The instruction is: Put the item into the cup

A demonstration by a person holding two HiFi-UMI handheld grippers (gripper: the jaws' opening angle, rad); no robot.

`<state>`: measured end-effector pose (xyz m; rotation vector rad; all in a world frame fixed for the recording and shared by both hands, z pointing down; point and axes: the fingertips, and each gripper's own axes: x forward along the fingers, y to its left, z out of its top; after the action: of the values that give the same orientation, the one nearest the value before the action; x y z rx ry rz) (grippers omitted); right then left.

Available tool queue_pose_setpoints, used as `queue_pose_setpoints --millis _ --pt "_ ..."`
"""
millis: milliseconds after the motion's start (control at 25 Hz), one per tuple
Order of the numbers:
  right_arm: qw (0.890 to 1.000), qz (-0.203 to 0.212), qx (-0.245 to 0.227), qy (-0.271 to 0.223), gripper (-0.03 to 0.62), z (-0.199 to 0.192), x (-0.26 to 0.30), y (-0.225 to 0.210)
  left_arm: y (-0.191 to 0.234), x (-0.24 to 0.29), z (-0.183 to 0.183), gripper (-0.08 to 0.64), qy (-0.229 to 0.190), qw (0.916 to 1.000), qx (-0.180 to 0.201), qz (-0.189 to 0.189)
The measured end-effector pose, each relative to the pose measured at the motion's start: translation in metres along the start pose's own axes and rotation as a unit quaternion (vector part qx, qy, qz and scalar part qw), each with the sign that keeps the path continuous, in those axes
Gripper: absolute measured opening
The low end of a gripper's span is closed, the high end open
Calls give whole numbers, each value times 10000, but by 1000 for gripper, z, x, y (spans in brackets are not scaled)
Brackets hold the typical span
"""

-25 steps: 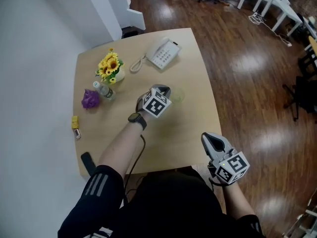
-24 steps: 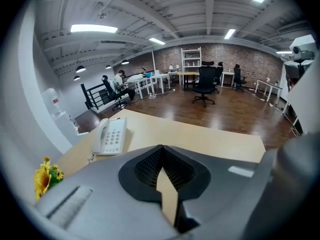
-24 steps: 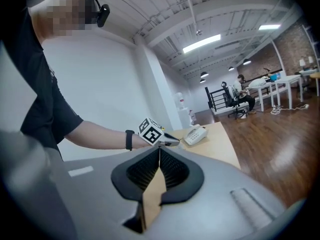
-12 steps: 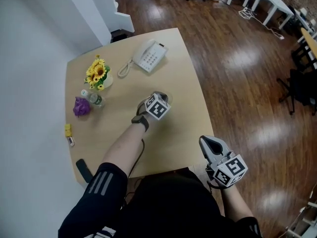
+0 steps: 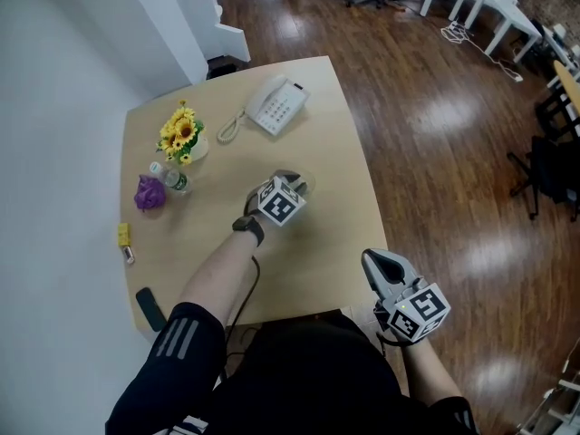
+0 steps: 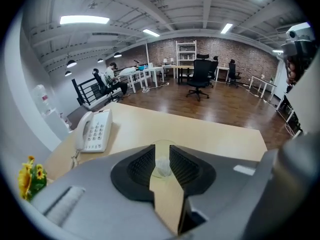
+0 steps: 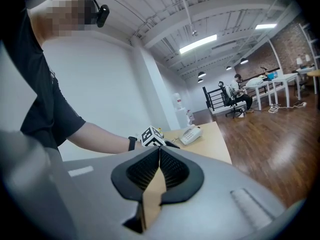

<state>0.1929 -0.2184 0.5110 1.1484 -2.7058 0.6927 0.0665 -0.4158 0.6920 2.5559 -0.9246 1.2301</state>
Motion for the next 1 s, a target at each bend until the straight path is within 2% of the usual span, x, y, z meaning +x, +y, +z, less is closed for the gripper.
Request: queue_pose_setpoints --millis 160,320,480,640,720,800,880,1000 --pt "9998 159 -77 23 9 3 3 4 7 -36 15 119 -388 9991 30 135" --pt "9988 438 -210 -1 9 10 9 12 3 -97 20 133 -990 9945 -202 280" --pt "9962 807 -320 45 9 13 14 22 -14 -173 24 133 -1583 9853 -219 601" --pt "9912 1229 -473 129 9 13 20 39 -37 -251 23 135 -2109 9714 -568 928" --pt "9879 1411 -614 175 9 13 25 48 -45 -285 12 145 -2282 9633 -694 1227" --pt "9856 1512 -727 191 9 13 25 58 -61 -311 -7 161 -2338 9583 -912 1368" --pt "9850 1514 -817 153 9 14 21 69 -81 -330 -29 166 -2366 9557 -1096 1365" --pt "9852 1448 -908 94 9 12 14 88 -111 -344 -61 166 -2318 9567 -1143 1338"
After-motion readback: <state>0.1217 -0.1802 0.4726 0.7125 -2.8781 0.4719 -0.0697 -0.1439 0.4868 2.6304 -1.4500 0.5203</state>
